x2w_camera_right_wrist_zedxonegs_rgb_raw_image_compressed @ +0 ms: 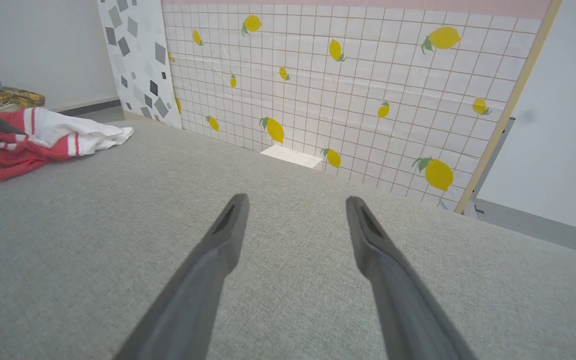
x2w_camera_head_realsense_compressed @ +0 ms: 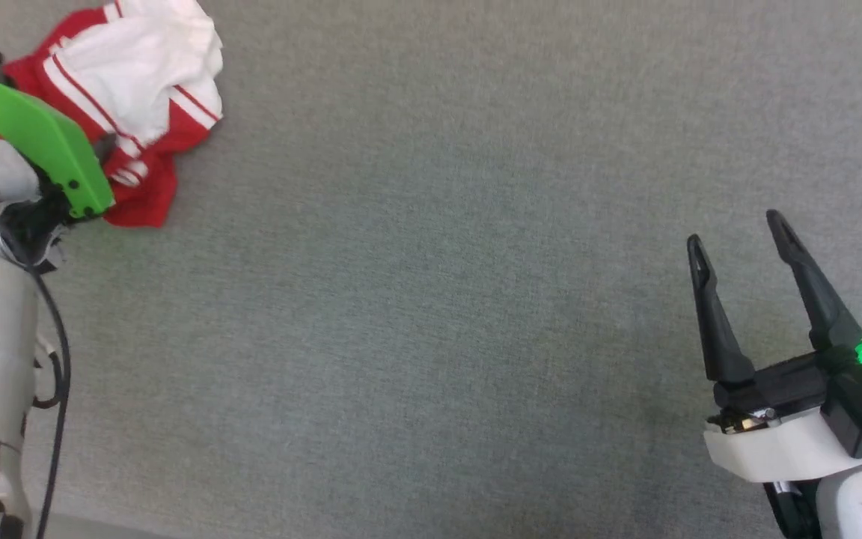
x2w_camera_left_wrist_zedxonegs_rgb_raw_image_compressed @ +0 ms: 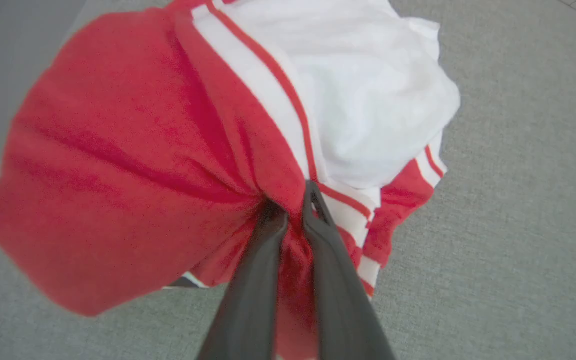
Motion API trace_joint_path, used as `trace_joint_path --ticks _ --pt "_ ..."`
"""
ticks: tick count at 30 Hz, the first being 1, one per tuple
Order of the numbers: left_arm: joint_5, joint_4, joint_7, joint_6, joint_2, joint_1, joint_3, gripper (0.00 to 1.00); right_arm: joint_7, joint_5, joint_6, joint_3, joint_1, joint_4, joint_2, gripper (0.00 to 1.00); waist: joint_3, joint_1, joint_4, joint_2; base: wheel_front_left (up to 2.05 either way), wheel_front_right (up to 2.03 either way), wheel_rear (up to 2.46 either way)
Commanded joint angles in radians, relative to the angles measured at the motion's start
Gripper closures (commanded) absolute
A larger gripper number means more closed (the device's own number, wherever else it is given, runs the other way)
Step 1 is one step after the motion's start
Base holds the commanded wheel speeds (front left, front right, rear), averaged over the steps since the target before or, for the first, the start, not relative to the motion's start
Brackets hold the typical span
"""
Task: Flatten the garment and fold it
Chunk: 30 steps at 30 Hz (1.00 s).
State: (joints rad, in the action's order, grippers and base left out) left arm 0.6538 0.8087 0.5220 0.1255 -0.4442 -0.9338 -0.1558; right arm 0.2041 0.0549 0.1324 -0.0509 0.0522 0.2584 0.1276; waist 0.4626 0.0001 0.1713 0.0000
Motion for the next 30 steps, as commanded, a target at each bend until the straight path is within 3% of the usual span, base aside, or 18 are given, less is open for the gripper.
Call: trace_joint_path --ticks 1,9,15,20,30 --pt "0.002 -0.020 -0.044 0.005 -0.013 0.010 -0.012 1.00 0.009 -0.001 -0.002 0.003 -0.012 -0.013 -0.007 0.00 -0.065 -0.0001 0.006 0.0000 0.00 0.00 0.00" --pt "0.006 -0.202 -0.381 0.005 -0.077 0.020 -0.096 1.00 0.028 -0.005 -0.002 0.016 -0.051 -0.099 -0.025 0.00 -0.219 -0.0001 0.004 0.0000 0.00 0.00 0.00" --pt "-0.020 -0.346 -0.553 0.005 -0.059 0.016 -0.146 1.00 0.040 -0.008 -0.002 0.025 -0.077 -0.149 -0.051 0.00 -0.323 -0.0001 -0.013 0.0000 0.00 0.00 0.00" --pt "-0.030 -0.502 -0.578 0.005 -0.019 0.020 -0.219 1.00 0.046 -0.009 -0.002 0.029 -0.094 -0.177 -0.066 0.00 -0.376 -0.0001 -0.045 0.0000 0.00 0.00 0.00" --pt "-0.017 -0.690 -0.502 -0.024 0.146 0.087 -0.373 1.00 0.052 -0.015 -0.002 0.047 -0.090 -0.197 -0.077 0.00 -0.377 -0.0001 -0.162 0.0000 0.00 0.00 0.00"
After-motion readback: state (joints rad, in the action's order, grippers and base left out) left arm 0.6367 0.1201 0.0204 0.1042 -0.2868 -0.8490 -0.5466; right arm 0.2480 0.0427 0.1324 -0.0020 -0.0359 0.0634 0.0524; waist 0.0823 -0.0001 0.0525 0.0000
